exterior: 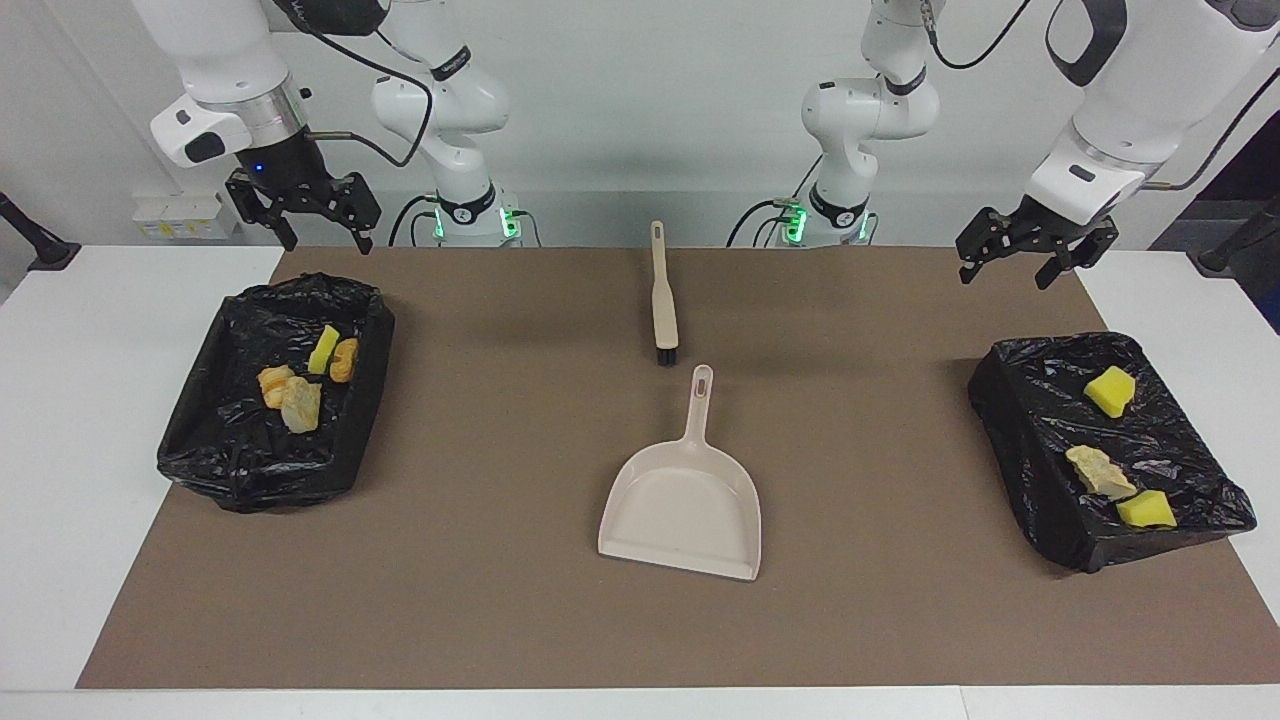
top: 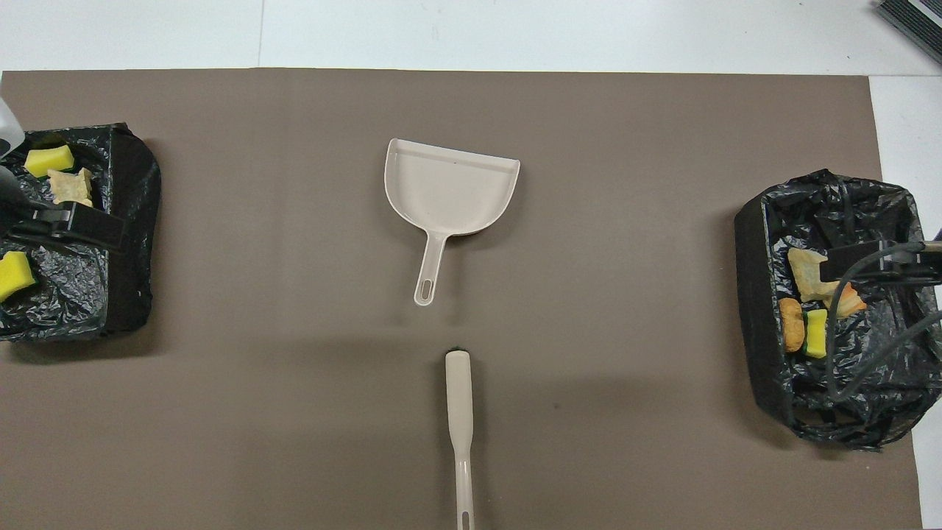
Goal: Sweep and dump trash in bin
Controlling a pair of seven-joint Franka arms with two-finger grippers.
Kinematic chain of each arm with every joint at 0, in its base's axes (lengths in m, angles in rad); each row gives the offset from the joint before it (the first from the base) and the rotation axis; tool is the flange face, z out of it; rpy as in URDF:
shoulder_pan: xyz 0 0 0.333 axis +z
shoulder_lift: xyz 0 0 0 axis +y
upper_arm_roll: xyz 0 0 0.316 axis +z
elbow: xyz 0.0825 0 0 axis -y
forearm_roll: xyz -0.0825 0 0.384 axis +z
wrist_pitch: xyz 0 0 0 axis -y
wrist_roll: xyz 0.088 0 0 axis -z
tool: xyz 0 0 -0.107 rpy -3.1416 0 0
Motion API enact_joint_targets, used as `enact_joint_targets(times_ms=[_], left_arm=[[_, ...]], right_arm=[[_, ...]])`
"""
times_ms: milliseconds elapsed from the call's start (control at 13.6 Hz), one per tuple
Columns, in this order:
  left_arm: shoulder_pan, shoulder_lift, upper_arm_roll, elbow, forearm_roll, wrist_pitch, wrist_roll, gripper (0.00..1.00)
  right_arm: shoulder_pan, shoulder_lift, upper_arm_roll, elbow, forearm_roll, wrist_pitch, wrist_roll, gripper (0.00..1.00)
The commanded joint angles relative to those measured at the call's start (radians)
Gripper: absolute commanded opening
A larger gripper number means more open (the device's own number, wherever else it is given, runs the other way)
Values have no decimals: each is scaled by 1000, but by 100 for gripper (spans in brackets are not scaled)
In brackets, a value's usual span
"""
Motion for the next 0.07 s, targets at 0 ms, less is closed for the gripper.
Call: enact_joint_targets(times_ms=[0], left_arm=[[6,2,-7,18,16,-24,13,100]], right_arm=[[-16,-3,8,-2,4,4,-26,100]])
